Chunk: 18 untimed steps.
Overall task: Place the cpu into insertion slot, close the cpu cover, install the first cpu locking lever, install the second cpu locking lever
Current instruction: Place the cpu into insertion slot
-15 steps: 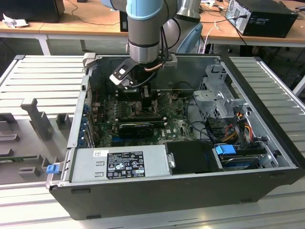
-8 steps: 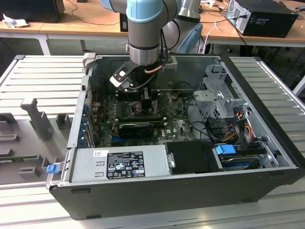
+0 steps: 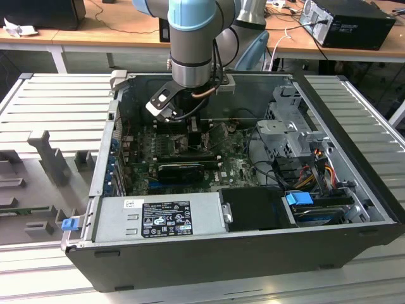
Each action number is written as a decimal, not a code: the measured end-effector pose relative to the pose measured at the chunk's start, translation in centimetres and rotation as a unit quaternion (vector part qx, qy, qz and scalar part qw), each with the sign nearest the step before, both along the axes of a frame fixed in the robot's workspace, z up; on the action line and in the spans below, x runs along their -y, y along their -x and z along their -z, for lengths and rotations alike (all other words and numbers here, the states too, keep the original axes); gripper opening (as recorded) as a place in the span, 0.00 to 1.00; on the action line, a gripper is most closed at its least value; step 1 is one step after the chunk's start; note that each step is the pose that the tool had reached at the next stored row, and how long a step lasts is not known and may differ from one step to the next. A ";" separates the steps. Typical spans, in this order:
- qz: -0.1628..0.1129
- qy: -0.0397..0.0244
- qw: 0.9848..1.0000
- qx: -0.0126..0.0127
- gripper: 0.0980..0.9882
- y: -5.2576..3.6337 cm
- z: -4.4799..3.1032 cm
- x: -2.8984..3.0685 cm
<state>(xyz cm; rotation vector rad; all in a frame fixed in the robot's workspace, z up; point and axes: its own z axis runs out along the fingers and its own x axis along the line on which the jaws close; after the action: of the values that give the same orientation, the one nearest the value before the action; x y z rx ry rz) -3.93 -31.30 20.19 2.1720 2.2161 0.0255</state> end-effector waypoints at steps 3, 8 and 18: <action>0.000 0.000 1.000 0.000 0.57 -0.02 0.01 -0.01; 0.000 -0.002 1.000 0.000 0.57 -0.03 -0.18 -0.01; 0.000 -0.002 1.000 0.000 0.07 -0.03 -1.29 -0.01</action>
<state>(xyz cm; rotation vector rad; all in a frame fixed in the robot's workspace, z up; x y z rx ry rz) -3.90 -31.29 21.48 2.1737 2.2175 0.0290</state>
